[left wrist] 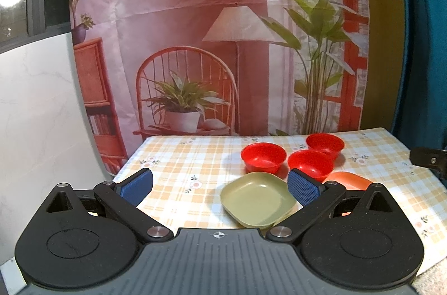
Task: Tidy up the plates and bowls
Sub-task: 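Lower both grippers onto the larger green plate rim and close them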
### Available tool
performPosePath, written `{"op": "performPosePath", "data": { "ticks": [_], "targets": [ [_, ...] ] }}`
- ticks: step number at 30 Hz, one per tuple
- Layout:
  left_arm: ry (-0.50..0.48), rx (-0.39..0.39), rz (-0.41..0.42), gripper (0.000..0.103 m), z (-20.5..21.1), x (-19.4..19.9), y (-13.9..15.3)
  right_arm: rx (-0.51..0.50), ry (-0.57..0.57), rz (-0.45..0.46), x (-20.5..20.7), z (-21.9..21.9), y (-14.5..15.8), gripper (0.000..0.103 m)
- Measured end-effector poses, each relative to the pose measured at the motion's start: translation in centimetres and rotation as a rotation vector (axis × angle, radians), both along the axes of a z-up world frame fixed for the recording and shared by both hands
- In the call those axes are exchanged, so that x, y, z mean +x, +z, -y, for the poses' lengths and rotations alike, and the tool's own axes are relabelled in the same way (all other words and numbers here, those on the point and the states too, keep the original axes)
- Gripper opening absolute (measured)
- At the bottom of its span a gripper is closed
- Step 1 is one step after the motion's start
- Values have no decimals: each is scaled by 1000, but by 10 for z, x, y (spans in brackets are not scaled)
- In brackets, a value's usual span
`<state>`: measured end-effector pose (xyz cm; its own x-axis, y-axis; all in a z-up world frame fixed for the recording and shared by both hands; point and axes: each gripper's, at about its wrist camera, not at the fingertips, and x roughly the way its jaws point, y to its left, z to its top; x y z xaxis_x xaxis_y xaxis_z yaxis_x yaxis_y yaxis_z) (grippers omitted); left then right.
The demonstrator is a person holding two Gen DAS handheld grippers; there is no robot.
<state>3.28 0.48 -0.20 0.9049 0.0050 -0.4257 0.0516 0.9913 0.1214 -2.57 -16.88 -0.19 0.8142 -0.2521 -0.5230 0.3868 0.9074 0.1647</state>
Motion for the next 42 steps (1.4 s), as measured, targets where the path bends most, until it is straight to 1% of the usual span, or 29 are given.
{"op": "performPosePath", "data": {
  "ticks": [2, 6, 9, 12, 15, 19, 25, 27, 30, 32, 36, 38, 42],
  "targets": [
    [7, 10, -3, 103, 0, 4, -2, -2, -7, 2, 3, 3, -3, 103],
    [11, 17, -15, 103, 0, 11, -5, 7, -16, 34, 7, 8, -7, 103],
    [4, 27, -12, 103, 0, 14, -8, -34, -16, 40, 12, 10, -9, 103],
    [-5, 16, -19, 103, -1, 19, -11, -63, 7, 30, 20, 10, -11, 103],
    [-8, -3, -33, 103, -2, 27, -18, -39, 33, 2, 29, 11, -18, 103],
    [-22, -37, -70, 103, -1, 37, -32, -32, 13, -62, 40, 8, -38, 103],
    [-64, -10, -115, 103, 7, 48, -65, -29, 78, -146, 52, -5, -79, 103],
    [-80, -15, -124, 103, 10, 52, -74, -23, 102, -179, 57, -11, -91, 103],
    [-108, -33, -153, 103, 14, 61, -89, 0, 133, -220, 63, -18, -109, 96],
    [-114, -32, -174, 103, 17, 66, -101, 3, 146, -249, 66, -21, -119, 88],
    [-130, -27, -236, 102, 23, 75, -126, 32, 160, -290, 69, -24, -138, 77],
    [-135, -17, -264, 99, 26, 79, -137, 46, 165, -317, 71, -24, -147, 67],
    [-147, -22, -327, 94, 27, 84, -153, 91, 166, -351, 71, -19, -162, 63]
  ]
}}
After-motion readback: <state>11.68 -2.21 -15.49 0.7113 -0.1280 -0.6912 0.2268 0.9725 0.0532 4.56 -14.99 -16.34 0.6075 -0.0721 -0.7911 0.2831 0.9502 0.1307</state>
